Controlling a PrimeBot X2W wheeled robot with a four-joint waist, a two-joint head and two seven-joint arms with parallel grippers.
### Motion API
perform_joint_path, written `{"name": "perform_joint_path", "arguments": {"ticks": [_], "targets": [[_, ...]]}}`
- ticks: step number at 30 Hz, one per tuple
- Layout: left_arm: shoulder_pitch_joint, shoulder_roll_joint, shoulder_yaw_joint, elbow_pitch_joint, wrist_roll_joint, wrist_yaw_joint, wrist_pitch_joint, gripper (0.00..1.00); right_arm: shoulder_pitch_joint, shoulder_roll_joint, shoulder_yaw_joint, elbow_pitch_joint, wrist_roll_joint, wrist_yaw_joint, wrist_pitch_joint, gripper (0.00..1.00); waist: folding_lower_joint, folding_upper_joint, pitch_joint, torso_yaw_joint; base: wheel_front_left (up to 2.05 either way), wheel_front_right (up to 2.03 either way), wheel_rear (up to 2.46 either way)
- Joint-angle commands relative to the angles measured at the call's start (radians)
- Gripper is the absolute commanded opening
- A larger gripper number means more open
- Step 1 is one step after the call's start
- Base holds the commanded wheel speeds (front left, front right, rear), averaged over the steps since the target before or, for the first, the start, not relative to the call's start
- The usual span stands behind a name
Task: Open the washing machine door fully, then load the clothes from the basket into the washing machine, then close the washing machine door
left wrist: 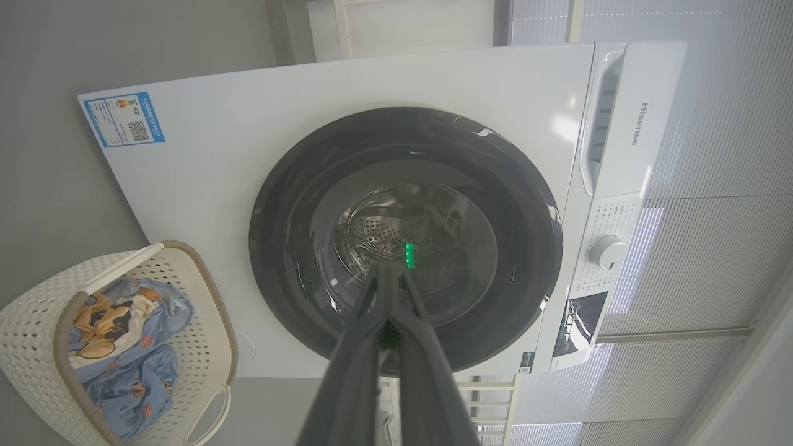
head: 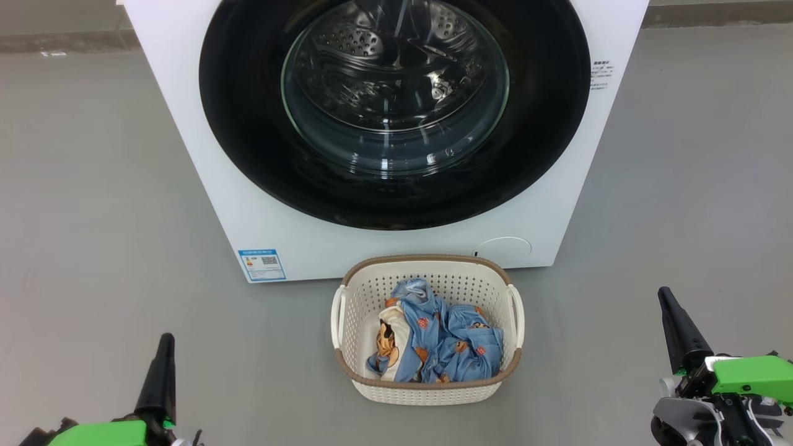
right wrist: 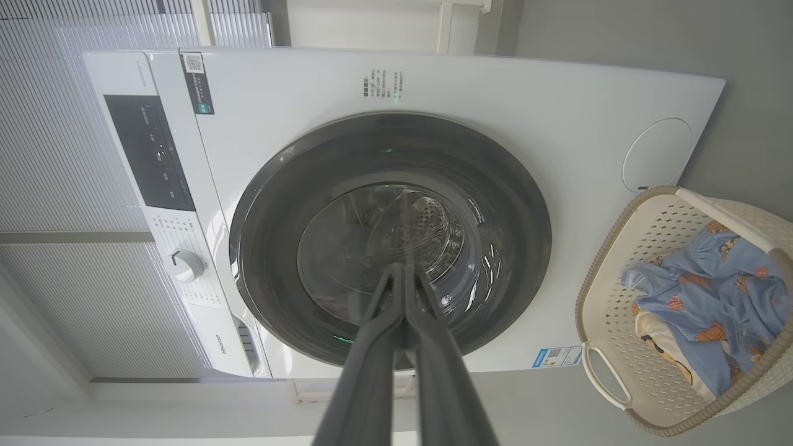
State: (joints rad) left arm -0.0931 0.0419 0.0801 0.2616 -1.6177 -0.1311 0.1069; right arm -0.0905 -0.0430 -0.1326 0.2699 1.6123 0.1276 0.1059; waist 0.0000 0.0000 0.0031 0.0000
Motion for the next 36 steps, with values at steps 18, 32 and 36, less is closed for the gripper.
{"name": "perform_joint_path", "arguments": {"ticks": [18, 32, 36], "targets": [[-0.015, 0.009, 0.034, -0.017, 0.009, 0.000, 0.006, 0.00, -0.018, -0.007, 0.018, -0.025, -0.004, 0.003, 0.008, 0.00, 0.0000, 0.0000, 0.000, 0.000, 0.00, 0.00, 0.00], [-0.015, 0.009, 0.034, -0.017, 0.009, 0.000, 0.006, 0.00, -0.018, -0.007, 0.018, -0.025, -0.004, 0.003, 0.008, 0.00, 0.0000, 0.0000, 0.000, 0.000, 0.00, 0.00, 0.00], [-0.015, 0.009, 0.034, -0.017, 0.009, 0.000, 0.006, 0.00, -0.018, -0.007, 0.018, -0.025, -0.004, 0.003, 0.008, 0.00, 0.0000, 0.0000, 0.000, 0.000, 0.00, 0.00, 0.00]]}}
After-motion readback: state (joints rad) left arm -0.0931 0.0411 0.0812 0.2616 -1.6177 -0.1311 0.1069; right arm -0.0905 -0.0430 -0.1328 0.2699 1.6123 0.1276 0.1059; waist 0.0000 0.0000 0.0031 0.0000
